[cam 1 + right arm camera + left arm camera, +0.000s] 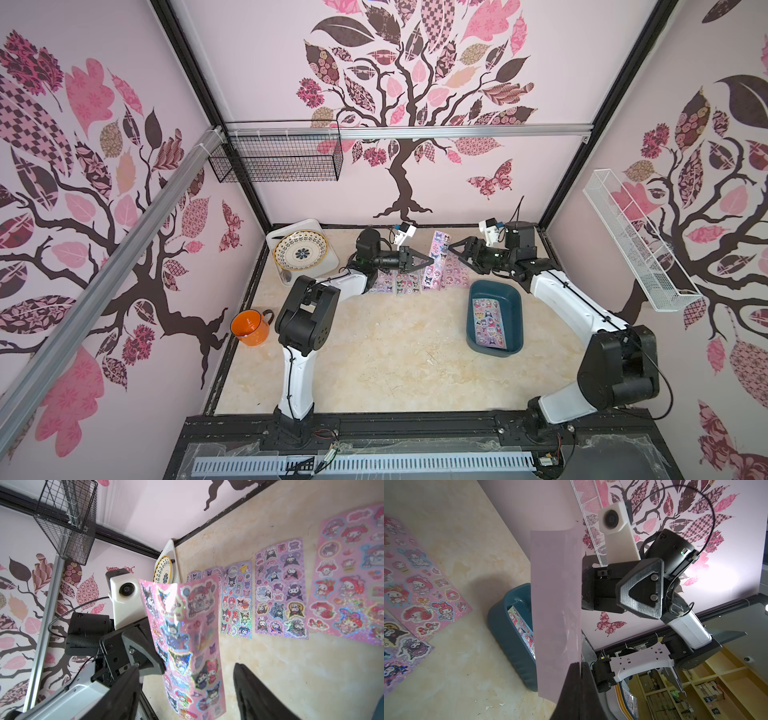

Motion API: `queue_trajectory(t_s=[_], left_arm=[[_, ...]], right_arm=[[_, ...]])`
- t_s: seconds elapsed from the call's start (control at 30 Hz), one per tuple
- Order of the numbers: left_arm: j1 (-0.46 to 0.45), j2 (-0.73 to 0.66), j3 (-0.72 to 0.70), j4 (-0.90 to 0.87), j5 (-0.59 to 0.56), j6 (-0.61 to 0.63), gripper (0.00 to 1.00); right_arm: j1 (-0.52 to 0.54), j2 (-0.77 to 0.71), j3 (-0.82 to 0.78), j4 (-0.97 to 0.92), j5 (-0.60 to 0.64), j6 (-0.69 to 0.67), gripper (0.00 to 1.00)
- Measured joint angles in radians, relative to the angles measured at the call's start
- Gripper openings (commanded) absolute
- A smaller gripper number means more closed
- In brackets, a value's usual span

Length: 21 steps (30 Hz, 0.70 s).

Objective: Take the stickers out of the storage box
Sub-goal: Pick up the sticker from the storage box.

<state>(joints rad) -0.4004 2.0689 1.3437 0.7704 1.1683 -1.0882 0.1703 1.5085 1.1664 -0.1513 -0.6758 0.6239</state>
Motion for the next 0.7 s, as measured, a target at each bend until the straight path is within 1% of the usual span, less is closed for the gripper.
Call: queue_trajectory(t_s=[0.17, 0.27, 0.37, 0.53, 0.7], left_arm=[[0.031, -0.001, -0.011, 0.129, -0.008, -0.110, 0.00], [0.031, 0.000, -0.011, 0.222, -0.013, -0.186, 0.00], [0.028, 0.000, -0.011, 0.295, -0.018, -0.249, 0.00], [0.027, 0.000, -0.011, 0.348, -0.023, -0.296, 0.00], [0.027, 0.000, -0.011, 0.362, -0.025, -0.307, 0.00]], right_arm=[[0.000, 0.031, -0.039, 0.198, -0.066, 0.118, 0.82], [0.004, 0.072, -0.057, 0.327, -0.108, 0.193, 0.83], [0.014, 0.104, -0.062, 0.399, -0.135, 0.244, 0.83], [0.051, 0.137, -0.048, 0.485, -0.171, 0.294, 0.84], [0.076, 0.169, -0.043, 0.586, -0.206, 0.362, 0.84]])
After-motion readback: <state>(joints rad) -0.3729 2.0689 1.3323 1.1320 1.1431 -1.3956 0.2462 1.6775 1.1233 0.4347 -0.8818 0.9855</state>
